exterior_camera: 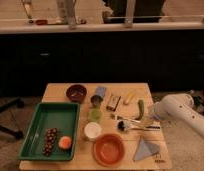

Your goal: Place pepper in purple bowl

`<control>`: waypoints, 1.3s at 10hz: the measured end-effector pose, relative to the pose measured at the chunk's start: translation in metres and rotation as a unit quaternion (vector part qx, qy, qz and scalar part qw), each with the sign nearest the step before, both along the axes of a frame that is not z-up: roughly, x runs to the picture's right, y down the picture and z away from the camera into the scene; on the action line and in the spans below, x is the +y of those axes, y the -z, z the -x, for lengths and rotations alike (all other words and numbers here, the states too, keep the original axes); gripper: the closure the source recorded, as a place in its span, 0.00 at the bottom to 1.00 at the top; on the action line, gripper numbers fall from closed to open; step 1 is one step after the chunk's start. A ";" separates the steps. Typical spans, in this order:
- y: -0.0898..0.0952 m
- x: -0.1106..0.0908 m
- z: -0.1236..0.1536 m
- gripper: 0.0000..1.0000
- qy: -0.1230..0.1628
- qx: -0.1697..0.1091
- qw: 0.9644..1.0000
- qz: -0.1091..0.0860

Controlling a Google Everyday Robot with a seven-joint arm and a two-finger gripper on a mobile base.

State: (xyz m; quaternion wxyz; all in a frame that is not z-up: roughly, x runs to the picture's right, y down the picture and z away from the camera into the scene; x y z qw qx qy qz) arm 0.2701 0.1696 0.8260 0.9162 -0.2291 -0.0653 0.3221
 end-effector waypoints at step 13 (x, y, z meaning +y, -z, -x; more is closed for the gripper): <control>-0.060 -0.033 -0.009 0.23 -0.293 0.144 0.945 0.033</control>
